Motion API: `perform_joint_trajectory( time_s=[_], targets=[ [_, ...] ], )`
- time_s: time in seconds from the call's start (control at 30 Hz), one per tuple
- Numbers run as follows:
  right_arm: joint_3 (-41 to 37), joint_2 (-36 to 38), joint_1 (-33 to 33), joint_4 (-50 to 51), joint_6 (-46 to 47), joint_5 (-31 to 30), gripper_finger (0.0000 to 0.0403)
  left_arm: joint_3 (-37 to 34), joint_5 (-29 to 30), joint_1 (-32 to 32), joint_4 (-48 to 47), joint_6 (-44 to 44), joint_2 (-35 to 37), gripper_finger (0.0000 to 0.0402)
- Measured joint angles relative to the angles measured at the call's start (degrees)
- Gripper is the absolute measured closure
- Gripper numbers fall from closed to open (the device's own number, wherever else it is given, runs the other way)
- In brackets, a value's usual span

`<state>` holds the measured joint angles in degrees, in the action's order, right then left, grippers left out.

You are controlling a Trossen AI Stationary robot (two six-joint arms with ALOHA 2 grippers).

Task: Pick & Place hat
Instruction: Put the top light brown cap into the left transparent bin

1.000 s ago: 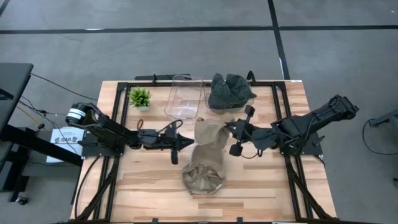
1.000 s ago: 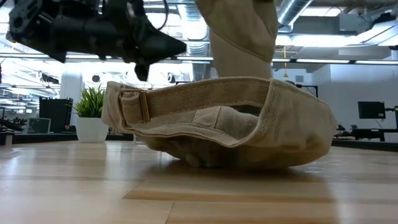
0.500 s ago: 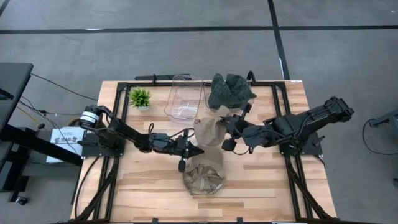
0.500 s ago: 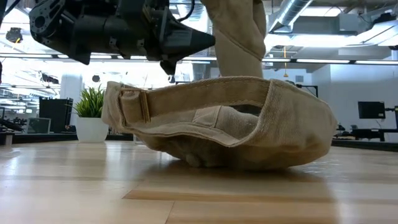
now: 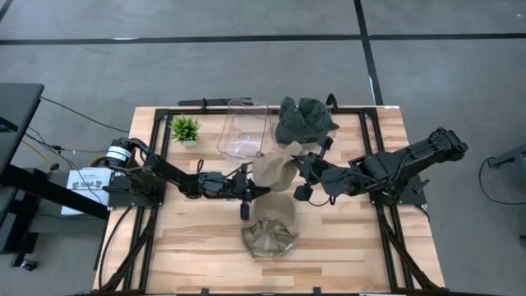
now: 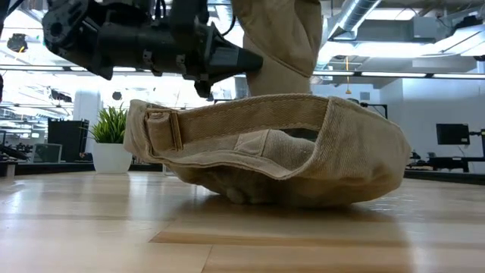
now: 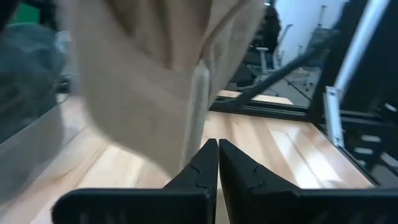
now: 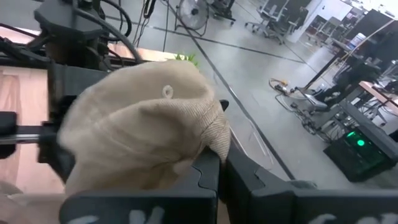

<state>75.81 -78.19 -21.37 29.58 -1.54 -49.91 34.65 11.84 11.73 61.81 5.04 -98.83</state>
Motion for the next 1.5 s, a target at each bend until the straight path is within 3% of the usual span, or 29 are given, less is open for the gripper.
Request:
perform_joint_trajectory(
  time_s=[0.13, 0.33, 0.83, 1.5],
  targets=[
    [-0.02, 0.00, -0.02, 0.00, 0.02, -0.26, 0.0403, 0.00, 0.67, -1.78, -0.58, 1.84, 0.00, 0.0389],
    [-0.02, 0.01, -0.02, 0.00, 0.00, -0.40, 0.0403, 0.00, 7.05, -1.42, -2.52, -0.32, 0.00, 0.0383],
    [-0.02, 0.24, -0.15, 0.00, -0.42, -2.60, 0.0403, 0.00, 9.10, -1.44, -6.99, -0.05, 0.02, 0.0277],
    [-0.02, 0.24, -3.76, -0.15, 0.02, -4.29, 0.0403, 0.00, 12.17, -1.70, -8.66, 2.99, 0.02, 0.0274]
  ],
)
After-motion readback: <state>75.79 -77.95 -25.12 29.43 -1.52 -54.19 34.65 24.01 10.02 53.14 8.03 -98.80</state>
